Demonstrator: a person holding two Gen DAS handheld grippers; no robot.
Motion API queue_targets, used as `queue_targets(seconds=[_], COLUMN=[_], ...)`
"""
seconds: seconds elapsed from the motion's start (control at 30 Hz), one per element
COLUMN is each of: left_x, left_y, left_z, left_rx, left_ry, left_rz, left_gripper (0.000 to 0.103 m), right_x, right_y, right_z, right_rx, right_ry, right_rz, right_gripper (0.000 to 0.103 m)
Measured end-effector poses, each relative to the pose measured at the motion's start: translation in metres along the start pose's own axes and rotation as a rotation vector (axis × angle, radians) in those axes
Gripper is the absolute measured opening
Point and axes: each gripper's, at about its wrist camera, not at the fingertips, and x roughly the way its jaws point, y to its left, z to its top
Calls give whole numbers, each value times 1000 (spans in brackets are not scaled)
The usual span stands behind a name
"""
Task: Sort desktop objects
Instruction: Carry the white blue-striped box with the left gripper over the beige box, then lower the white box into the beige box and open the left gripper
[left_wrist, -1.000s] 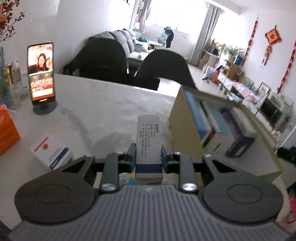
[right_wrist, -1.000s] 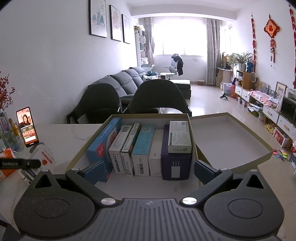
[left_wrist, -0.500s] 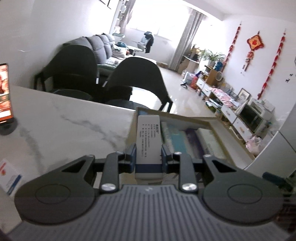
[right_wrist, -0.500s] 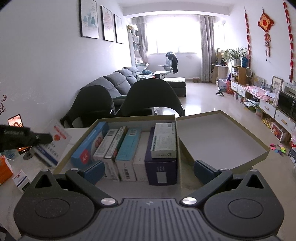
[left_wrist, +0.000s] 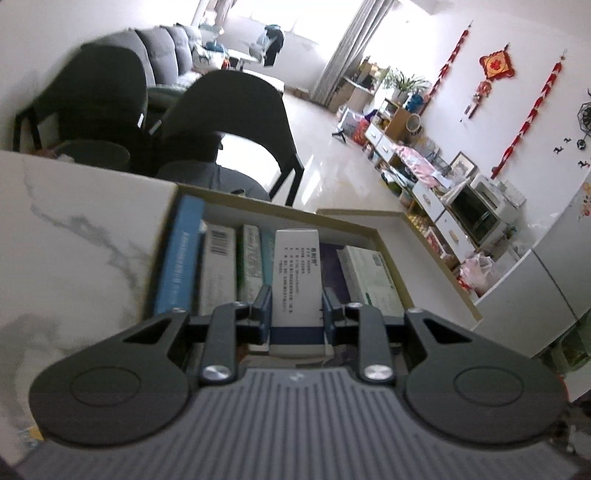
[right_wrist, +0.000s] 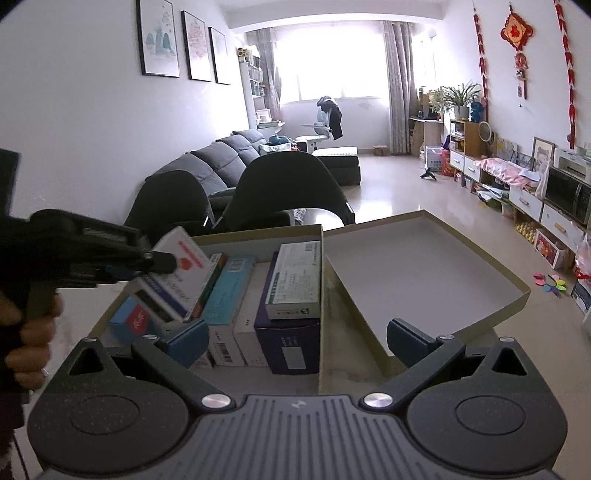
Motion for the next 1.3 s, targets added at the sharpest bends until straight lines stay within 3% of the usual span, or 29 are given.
queue_targets(seconds=[0.77, 0.97, 1.3], left_x=[56, 52, 42], left_y=[-19, -17, -9], left_z=[10, 11, 15], left_rx=[-71, -79, -62], left_ry=[33, 20, -18], left_rz=[67, 76, 169], left_gripper=[25, 28, 31], right_x=[10, 7, 5], right_y=[-5, -6, -3], right_z=[1, 2, 5], right_rx=[11, 12, 4], right_ry=[13, 6, -3], right_rz=[-5, -17, -11], right_gripper=[103, 103, 103])
